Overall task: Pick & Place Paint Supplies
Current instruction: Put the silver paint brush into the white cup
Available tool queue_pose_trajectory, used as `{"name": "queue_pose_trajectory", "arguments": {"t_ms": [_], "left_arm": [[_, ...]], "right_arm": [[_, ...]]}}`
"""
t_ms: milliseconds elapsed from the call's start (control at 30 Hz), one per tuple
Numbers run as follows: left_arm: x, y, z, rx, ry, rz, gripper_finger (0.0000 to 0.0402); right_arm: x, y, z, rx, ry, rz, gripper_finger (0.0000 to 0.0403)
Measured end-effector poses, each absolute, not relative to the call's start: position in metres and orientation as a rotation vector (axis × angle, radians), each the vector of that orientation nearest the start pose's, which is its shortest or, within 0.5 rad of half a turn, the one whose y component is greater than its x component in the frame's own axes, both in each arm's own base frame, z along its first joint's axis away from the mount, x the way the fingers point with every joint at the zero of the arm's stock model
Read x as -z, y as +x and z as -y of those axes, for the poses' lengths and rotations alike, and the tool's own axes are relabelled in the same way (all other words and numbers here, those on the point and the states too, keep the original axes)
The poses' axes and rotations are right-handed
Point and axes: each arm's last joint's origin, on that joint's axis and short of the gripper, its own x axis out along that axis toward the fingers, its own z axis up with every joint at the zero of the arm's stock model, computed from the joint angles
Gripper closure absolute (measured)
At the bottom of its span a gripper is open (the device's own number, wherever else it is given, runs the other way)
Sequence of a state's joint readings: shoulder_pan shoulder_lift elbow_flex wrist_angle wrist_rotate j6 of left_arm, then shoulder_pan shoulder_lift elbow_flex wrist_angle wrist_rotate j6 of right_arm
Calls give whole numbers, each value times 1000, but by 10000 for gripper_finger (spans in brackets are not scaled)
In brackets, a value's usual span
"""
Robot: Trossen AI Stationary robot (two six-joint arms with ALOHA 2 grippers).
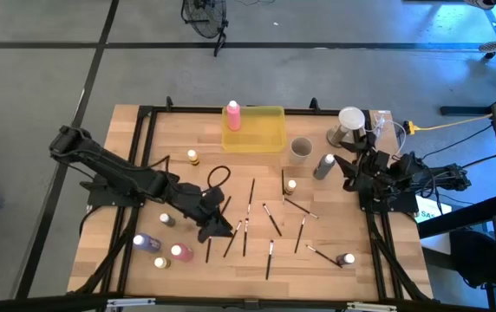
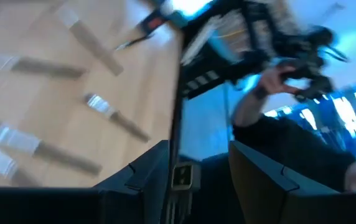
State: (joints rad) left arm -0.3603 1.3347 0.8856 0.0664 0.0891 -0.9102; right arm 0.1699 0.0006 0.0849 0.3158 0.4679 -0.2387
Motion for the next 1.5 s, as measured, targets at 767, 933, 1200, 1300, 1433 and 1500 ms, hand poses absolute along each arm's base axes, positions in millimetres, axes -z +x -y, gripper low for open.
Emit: {"name": "queue_pose_trajectory", "arguments": {"t_ms": [767,933,1200,1300,1433,1500], "left_arm": [[-314,292,119,-166,-542,-1033,237],[-298,304,129,-378,-572,-1243,235],[-252,329,141,-445,-595,-1459,237],[-248,332,138,-457,-586,-1463,235],[-248,332,137,-467,-574,-1450,238],[-248,332,137,-448,-564,-1459,238]], "right_arm": [[-194,89,-21,-361,246,61,174],[-189,90,-21,-376,304,42,174],[-177,94,-22,-362,330,56,174],[-178,94,-23,-394,325,70,174],[-180,93,-25,-421,299,89,174],[-180,93,-26,-425,281,93,174]]}}
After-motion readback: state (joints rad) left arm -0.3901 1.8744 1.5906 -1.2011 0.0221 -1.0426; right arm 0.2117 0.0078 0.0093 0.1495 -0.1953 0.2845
